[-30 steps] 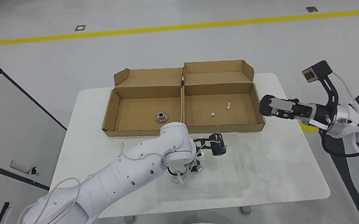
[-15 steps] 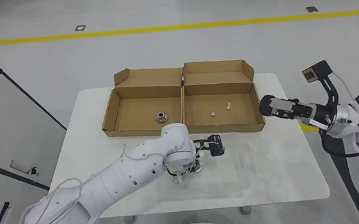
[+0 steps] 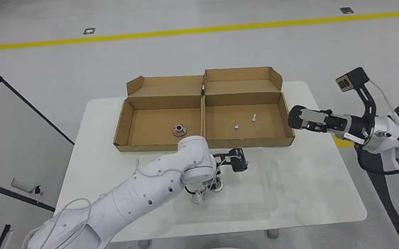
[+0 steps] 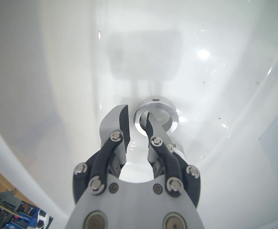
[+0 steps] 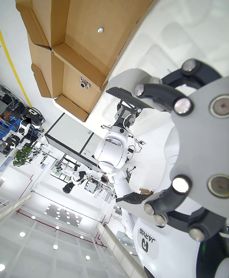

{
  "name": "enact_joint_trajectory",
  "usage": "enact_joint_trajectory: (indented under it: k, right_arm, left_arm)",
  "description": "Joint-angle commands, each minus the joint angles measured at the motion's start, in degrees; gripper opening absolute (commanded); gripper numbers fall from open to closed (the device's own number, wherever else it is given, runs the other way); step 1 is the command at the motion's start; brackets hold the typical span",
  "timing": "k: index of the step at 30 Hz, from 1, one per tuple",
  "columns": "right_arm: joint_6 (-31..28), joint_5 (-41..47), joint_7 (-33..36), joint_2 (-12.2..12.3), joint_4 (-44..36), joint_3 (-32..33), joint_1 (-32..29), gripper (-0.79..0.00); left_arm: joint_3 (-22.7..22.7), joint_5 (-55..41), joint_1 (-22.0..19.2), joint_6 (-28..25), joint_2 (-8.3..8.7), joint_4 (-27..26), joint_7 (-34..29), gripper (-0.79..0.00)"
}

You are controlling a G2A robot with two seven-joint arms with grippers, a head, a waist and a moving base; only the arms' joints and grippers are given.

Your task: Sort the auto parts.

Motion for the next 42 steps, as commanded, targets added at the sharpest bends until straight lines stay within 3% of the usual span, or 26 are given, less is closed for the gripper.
enact_joint_trajectory:
  k: [1,3,6,16,31,42]
  right_arm:
    - [0.00,0.00,0.00,0.00,0.00,0.00,0.00,0.000]
    - [0.00,0.00,0.00,0.00,0.00,0.00,0.00,0.000]
    - [0.00,0.00,0.00,0.00,0.00,0.00,0.00,0.000]
    - [0.00,0.00,0.00,0.00,0.00,0.00,0.00,0.000]
    - [0.00,0.00,0.00,0.00,0.00,0.00,0.00,0.000]
    - [0.00,0.00,0.00,0.00,0.00,0.00,0.00,0.000]
  left_arm:
    - [0.06,0.01,0.05,0.04,-0.05,0.34,-0.12,-0.560]
    - [0.12,0.13,0.05,0.01,-0.11,0.53,-0.18,-0.591]
    - [0.11,0.10,0.07,-0.05,-0.18,0.65,-0.26,-0.785]
    - [-2.02,0.10,0.34,0.86,0.41,-2.37,-0.19,-0.785]
    - [-12.15,-0.51,2.45,5.71,3.22,-18.86,0.11,-0.785]
    - [-20.50,-0.69,5.20,7.71,5.06,-26.73,2.09,-0.785]
